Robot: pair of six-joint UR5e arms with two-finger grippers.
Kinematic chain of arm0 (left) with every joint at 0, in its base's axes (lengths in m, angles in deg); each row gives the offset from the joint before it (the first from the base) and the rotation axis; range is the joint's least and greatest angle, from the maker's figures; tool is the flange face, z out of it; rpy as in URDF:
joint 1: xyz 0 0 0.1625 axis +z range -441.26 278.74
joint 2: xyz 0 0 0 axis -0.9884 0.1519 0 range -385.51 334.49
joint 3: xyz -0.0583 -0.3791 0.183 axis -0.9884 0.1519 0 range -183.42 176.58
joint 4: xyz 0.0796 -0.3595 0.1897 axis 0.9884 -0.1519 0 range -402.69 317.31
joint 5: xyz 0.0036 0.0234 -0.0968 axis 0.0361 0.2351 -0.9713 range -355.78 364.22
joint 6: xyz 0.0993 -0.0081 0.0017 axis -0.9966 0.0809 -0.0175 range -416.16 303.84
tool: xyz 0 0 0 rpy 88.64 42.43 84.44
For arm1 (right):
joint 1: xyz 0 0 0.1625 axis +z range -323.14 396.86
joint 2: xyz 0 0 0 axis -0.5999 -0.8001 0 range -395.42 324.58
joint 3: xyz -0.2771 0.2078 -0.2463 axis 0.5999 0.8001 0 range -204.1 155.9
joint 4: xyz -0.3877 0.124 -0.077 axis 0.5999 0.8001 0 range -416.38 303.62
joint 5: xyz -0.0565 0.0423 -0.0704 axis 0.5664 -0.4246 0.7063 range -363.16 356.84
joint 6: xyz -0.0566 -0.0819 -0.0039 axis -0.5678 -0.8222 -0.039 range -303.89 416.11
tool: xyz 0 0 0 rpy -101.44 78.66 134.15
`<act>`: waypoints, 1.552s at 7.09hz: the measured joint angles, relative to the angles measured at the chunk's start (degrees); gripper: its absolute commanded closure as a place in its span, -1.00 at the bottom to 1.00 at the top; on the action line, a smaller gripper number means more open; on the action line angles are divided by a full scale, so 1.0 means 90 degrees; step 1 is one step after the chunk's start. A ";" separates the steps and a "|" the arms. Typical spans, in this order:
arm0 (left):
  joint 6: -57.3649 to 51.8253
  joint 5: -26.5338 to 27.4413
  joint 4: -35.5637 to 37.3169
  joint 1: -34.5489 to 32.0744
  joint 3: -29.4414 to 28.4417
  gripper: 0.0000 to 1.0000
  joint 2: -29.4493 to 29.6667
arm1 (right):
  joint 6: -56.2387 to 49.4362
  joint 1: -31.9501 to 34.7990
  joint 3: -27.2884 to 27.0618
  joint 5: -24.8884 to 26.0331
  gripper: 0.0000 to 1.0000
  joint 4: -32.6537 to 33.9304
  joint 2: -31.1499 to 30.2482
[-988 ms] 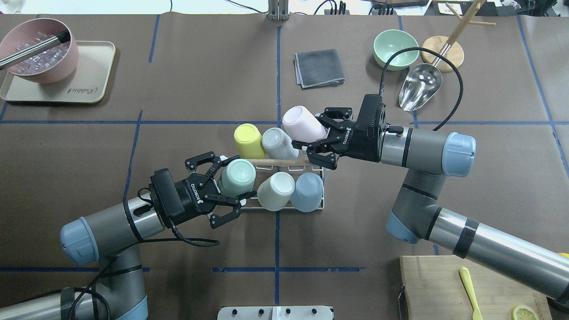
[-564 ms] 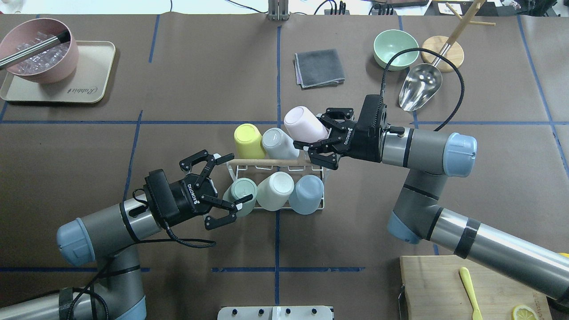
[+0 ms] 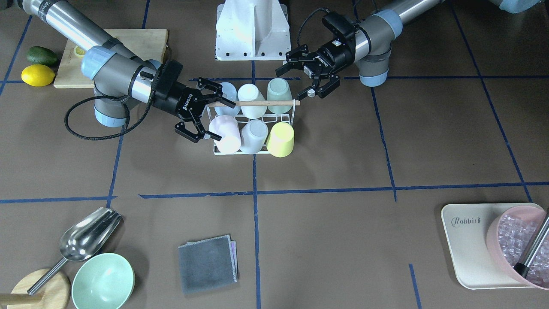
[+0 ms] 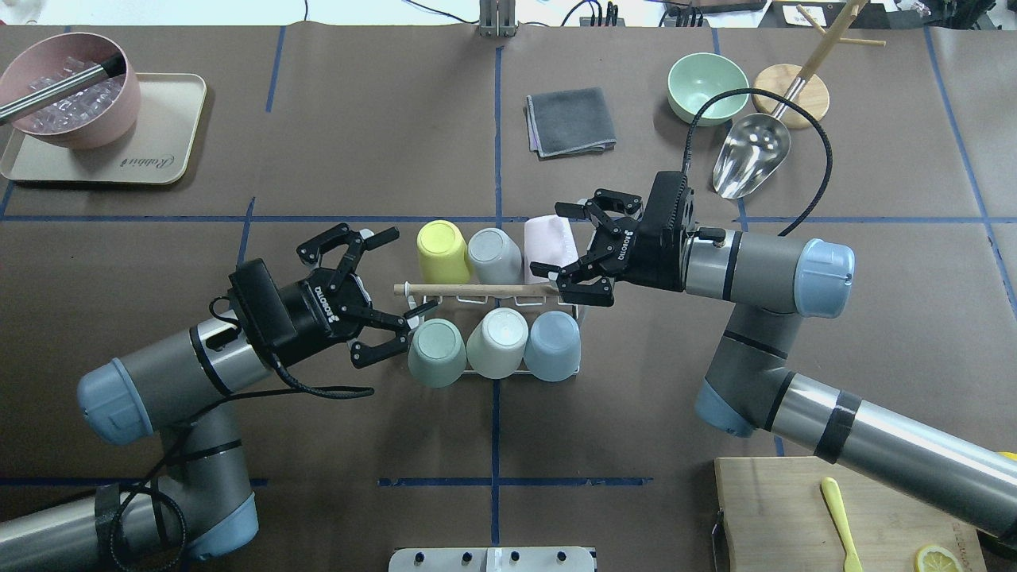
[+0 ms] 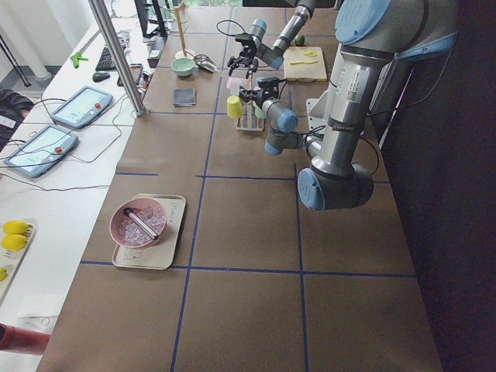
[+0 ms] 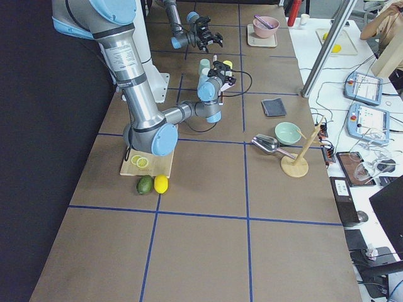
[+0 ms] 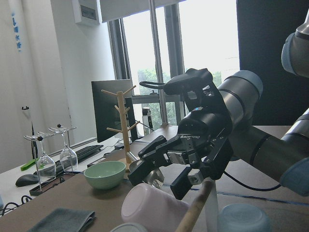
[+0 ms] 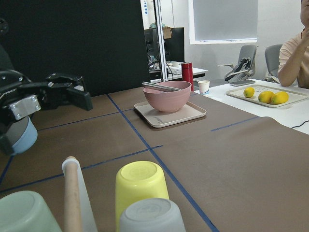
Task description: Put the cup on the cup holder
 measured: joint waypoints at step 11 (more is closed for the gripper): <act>0.1292 -0.3905 0.7902 -0.3380 0.2242 -1.00 -0.0150 | 0.0784 0.5044 -0.1519 -0.5288 -1.00 0.4961 -0.2460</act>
